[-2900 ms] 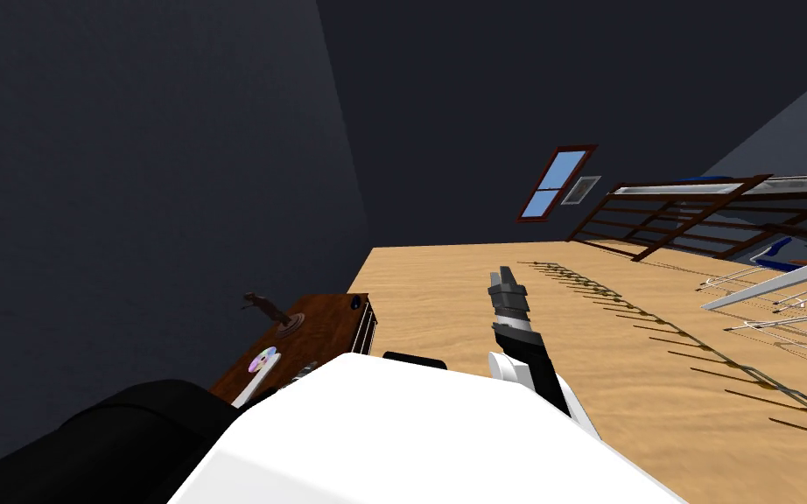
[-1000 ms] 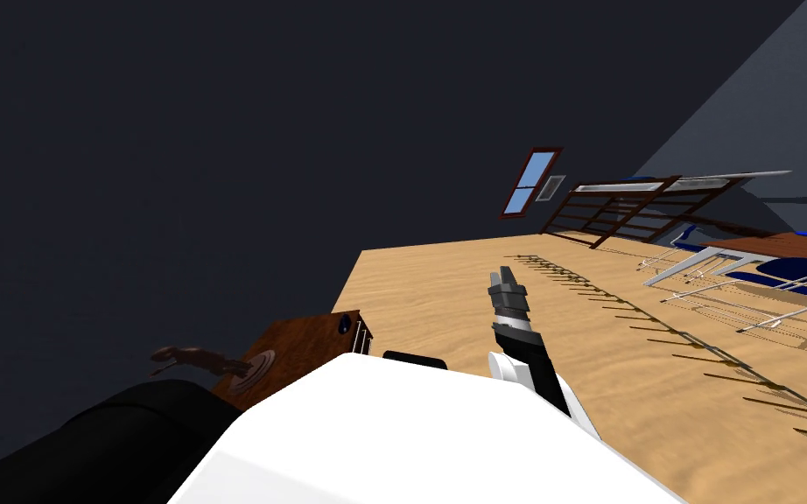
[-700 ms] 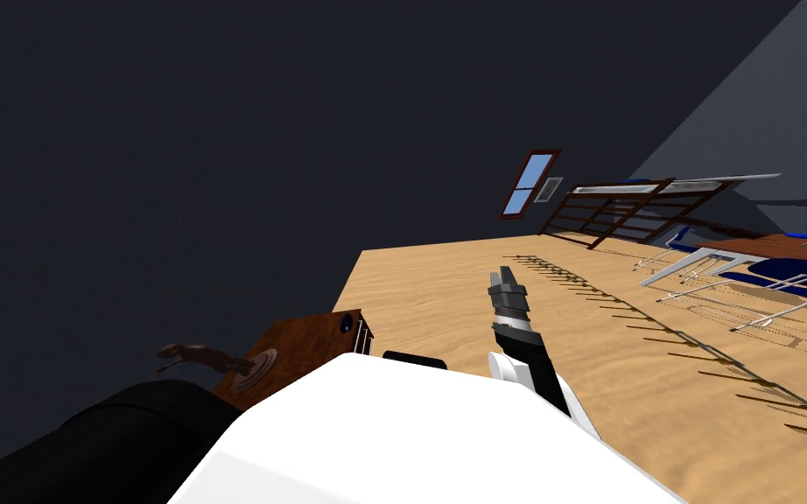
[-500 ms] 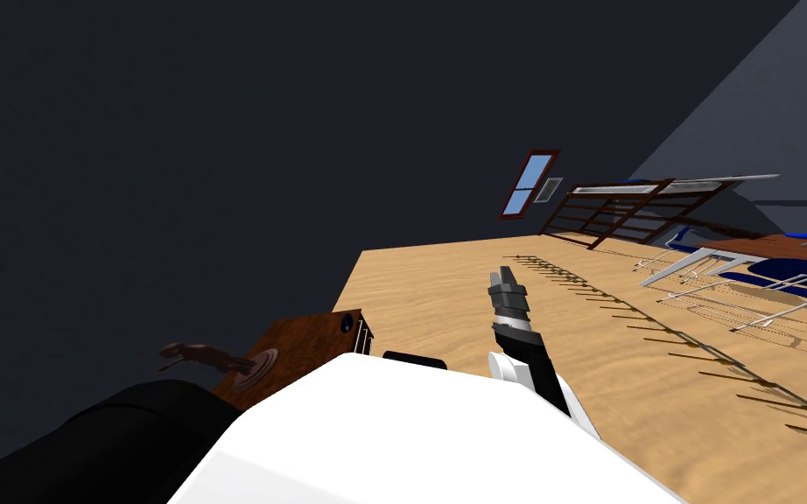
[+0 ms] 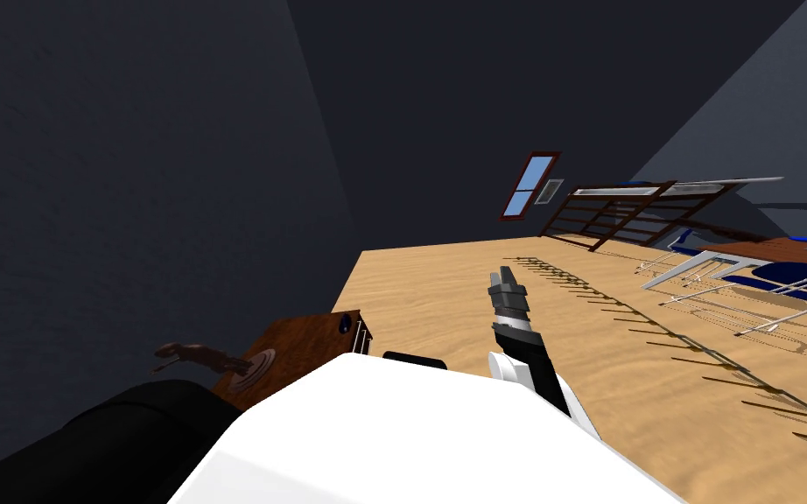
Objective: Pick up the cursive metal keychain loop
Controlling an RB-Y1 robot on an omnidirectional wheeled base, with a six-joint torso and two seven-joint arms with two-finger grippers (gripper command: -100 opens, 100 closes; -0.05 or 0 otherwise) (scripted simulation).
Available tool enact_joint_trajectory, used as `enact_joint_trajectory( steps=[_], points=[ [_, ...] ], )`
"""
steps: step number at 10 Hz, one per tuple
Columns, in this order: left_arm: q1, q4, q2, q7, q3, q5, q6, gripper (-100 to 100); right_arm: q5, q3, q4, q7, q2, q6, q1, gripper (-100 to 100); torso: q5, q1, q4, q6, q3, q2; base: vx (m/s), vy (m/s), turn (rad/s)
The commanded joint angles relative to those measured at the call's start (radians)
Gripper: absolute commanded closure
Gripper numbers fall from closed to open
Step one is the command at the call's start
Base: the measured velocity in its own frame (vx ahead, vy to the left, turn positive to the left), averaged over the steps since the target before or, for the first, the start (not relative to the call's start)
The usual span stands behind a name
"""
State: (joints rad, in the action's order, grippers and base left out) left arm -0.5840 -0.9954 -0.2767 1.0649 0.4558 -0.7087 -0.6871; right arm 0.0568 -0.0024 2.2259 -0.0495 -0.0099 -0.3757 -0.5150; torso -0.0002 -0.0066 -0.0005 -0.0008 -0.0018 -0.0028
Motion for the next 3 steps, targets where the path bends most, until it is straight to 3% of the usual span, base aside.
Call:
enact_joint_trajectory(
  steps=[1,2,3],
  points=[
    [-0.018,-0.015,-0.011,0.035,0.019,-0.027,-0.022,100,0.0,0.0,0.0,0.0,0.0,0.0,0.0,0,0.0,0.0,0.0,0.0,0.0,0.0,0.07,-0.078,0.027],
    [-0.012,-0.01,-0.004,0.019,0.011,-0.014,-0.011,100,0.0,0.0,0.0,0.0,0.0,0.0,0.0,0,0.0,0.0,0.0,0.0,0.0,-0.001,0.03,-0.032,0.012],
    [-0.014,-0.011,-0.004,0.023,0.012,-0.016,-0.014,0,0.0,0.0,0.0,0.0,0.0,0.0,0.0,0,0.0,0.002,0.0,0.001,0.0,0.001,0.006,-0.008,0.0]
  ],
)
